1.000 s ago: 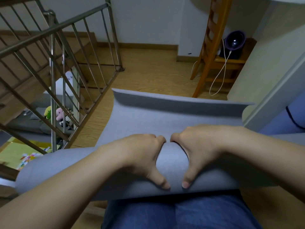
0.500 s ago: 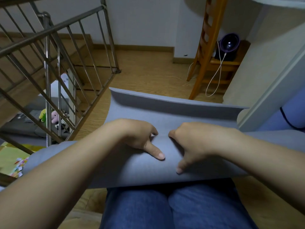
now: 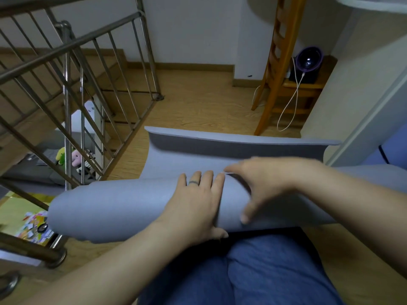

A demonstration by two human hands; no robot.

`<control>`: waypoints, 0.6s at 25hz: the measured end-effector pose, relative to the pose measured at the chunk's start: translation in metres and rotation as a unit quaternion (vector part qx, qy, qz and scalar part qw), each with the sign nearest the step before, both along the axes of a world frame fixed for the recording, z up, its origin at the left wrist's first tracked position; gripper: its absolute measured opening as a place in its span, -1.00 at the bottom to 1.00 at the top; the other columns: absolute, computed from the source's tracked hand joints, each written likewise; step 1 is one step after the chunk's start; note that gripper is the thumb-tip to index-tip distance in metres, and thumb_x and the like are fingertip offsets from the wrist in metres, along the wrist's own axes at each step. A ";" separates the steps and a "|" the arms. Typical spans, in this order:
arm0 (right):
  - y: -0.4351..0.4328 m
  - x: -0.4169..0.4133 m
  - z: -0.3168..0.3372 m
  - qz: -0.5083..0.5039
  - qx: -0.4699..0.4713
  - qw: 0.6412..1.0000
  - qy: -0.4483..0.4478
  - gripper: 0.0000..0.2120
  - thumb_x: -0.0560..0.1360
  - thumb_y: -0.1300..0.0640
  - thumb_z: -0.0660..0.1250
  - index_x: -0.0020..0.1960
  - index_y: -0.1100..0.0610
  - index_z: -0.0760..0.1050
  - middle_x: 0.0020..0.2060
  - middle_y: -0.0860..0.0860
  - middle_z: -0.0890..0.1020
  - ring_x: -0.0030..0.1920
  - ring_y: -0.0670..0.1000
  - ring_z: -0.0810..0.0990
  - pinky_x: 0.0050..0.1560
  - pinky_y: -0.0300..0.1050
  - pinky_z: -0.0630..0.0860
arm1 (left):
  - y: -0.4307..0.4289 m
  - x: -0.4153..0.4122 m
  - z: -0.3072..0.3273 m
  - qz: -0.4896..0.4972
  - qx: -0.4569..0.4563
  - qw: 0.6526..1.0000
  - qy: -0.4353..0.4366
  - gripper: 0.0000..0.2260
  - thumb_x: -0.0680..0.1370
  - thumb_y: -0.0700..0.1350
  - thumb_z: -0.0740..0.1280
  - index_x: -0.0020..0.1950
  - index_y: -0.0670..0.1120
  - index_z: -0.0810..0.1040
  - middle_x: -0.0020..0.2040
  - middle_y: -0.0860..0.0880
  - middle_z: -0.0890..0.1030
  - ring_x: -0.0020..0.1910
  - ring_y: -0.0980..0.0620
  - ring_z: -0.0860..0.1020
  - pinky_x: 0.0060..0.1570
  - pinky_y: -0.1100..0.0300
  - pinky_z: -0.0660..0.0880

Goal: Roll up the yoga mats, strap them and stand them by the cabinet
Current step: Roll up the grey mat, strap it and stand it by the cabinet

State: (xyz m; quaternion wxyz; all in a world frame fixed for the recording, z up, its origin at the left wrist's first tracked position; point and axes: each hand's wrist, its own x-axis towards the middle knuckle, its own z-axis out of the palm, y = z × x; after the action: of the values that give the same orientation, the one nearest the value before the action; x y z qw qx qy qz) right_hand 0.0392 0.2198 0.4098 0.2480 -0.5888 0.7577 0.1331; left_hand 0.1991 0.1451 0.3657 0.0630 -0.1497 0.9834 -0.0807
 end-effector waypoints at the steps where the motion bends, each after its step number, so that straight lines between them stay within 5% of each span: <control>1: 0.008 0.006 -0.010 0.005 -0.003 0.999 0.043 0.19 0.14 -0.32 0.54 0.54 -0.01 -0.04 0.42 0.03 0.30 0.38 0.09 0.32 0.35 0.13 0.32 | -0.005 -0.004 -0.001 0.001 0.005 1.000 0.008 0.02 0.31 0.40 0.34 0.52 -0.12 -0.04 0.43 -0.12 0.22 0.39 -0.16 0.26 0.34 -0.12 0.20; 3: 0.023 0.017 -0.027 0.014 -0.051 0.995 0.089 0.21 0.11 -0.35 0.51 0.51 -0.01 -0.09 0.38 0.05 0.31 0.35 0.11 0.31 0.30 0.20 0.32 | -0.011 -0.010 -0.001 -0.005 0.022 1.000 0.011 -0.01 0.27 0.41 0.35 0.50 -0.09 0.05 0.36 -0.09 0.33 0.30 -0.14 0.36 0.27 -0.08 0.29; 10: 0.020 0.014 -0.003 0.027 -0.079 0.996 0.036 -0.02 0.07 -0.36 0.53 0.34 -0.08 0.19 0.12 -0.03 0.50 0.12 0.06 0.47 0.03 -0.05 0.45 | -0.013 0.000 0.024 -0.011 0.057 0.998 0.010 -0.12 0.22 0.46 0.32 0.40 0.04 0.22 0.27 0.02 0.45 0.19 -0.06 0.47 0.21 0.03 0.36; 15: 0.041 0.029 0.005 0.032 -0.054 0.997 -0.037 -0.02 0.05 -0.34 0.54 0.32 -0.15 0.15 0.10 -0.10 0.48 0.12 -0.01 0.48 0.11 -0.07 0.47 | 0.010 0.019 0.041 -0.032 0.051 0.998 -0.029 -0.11 0.22 0.47 0.31 0.42 0.05 0.19 0.20 0.02 0.46 0.15 -0.06 0.49 0.19 0.02 0.35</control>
State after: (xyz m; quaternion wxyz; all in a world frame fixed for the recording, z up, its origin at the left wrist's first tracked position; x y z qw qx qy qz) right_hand 0.0687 0.2613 0.4145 0.2390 -0.6298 0.7350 0.0781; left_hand 0.2185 0.1548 0.4065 0.0966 -0.1125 0.9883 -0.0366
